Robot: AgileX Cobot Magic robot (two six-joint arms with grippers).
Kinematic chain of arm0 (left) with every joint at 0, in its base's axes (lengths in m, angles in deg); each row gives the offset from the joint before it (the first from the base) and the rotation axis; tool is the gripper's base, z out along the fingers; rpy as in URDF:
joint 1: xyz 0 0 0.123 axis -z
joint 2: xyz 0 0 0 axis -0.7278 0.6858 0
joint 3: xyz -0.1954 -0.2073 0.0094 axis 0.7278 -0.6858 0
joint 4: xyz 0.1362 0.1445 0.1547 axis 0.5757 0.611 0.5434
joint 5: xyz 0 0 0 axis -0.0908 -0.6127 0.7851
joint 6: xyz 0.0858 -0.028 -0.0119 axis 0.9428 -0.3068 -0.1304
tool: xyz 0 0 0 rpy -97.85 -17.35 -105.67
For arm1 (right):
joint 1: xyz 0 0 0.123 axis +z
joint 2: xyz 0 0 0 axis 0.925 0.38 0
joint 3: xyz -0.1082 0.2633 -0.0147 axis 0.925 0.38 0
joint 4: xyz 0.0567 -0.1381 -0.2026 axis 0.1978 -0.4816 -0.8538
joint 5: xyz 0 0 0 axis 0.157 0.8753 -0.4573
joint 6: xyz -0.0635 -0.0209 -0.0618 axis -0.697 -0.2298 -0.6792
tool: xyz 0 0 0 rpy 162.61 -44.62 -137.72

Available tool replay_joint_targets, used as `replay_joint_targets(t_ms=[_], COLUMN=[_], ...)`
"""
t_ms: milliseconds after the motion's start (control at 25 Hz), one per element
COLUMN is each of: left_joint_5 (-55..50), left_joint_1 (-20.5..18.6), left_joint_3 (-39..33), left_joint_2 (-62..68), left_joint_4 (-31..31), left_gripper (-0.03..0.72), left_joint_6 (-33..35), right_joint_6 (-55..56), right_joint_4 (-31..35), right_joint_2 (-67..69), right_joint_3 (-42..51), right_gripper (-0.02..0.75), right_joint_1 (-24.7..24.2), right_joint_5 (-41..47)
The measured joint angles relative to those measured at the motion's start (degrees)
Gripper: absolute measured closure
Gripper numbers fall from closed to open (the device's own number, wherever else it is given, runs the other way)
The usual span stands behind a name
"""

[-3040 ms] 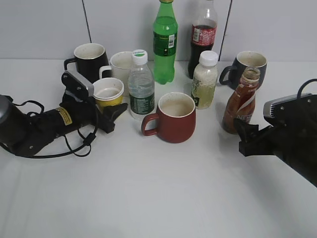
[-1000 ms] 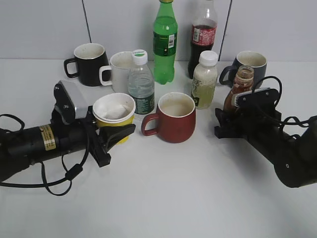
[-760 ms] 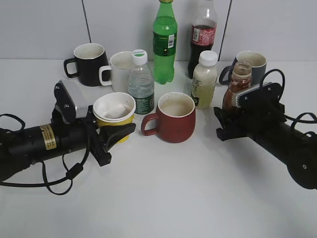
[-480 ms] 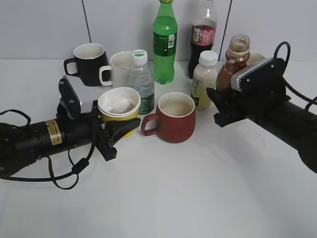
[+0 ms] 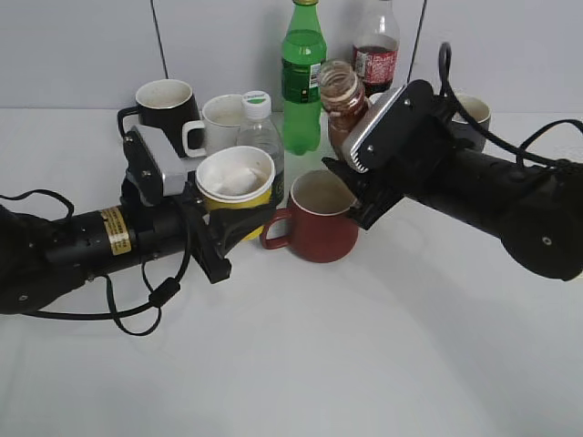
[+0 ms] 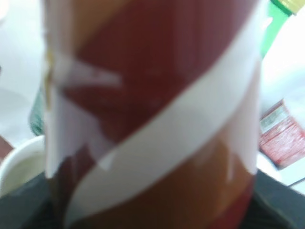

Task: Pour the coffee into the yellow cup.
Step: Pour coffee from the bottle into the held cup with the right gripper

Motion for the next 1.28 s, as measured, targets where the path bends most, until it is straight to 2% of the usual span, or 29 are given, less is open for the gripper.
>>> replay_joint_targets(t_ms=[400, 720, 1280], left_joint_5=[-0.14, -1.11, -4.48], left_joint_1=[2.08, 4.22, 4.5], left_joint_3=[0.36, 0.36, -0.43], left_joint_2=[0.0, 0.0, -4.18], left_joint_4=[0.0, -0.01, 5.12], left_gripper=[0.357, 0.357, 0.357], left_joint_6=[-2.03, -2.09, -2.09], right_joint_6=[-19.08, -31.45, -42.74], right_joint_4=[-0.22, -0.92, 1.77], right_joint_2=[0.0, 0.0, 0.0], right_joint_3=[-4.21, -4.21, -4.21], right_gripper=[0.234, 0.234, 0.234], right_joint_1=[3.03, 3.08, 3.08], right_joint_5=[2.66, 2.73, 1.12])
